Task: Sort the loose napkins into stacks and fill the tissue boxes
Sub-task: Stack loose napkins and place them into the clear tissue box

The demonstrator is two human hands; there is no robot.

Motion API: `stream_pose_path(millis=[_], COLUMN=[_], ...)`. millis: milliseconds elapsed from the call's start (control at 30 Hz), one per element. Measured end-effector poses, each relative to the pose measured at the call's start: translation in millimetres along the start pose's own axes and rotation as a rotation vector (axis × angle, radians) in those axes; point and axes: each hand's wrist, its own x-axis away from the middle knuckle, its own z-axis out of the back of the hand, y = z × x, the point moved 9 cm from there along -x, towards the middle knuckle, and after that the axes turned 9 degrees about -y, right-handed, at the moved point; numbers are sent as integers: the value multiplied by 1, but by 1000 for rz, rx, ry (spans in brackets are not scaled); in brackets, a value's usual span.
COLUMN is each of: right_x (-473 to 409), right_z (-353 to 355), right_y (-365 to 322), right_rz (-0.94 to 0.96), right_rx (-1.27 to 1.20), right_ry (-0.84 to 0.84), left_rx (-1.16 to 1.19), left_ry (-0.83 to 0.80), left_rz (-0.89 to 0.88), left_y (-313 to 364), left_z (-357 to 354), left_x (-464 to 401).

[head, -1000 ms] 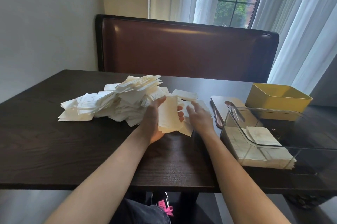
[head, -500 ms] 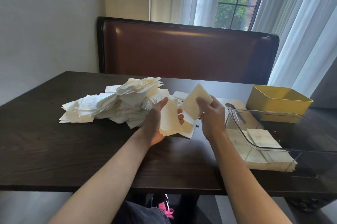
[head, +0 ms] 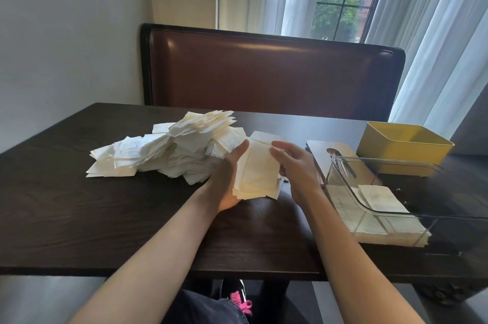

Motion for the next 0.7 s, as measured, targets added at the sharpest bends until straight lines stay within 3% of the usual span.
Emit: stream_pose_path(millis=[100,267,400,500,700], right_x=[3,6,3,-3,-20], right_z=[-4,-16,1,19,6], right_y=[-9,-22,-22,-3,40], right_rz=[62,178,185,81,-187], right_rx=[-48,106,129,381,786], right_ry=[-39,-101,42,174,-1], left_rx=[41,117,125,266,454], left_ry=[-31,-48,6,60,2], left_rz=[13,18,-7,-84,-200], left_y=[-3,-5,-1,5,16], left_z=[-3,-5,4,13,12], left_x=[1,-2,-3,-3,0])
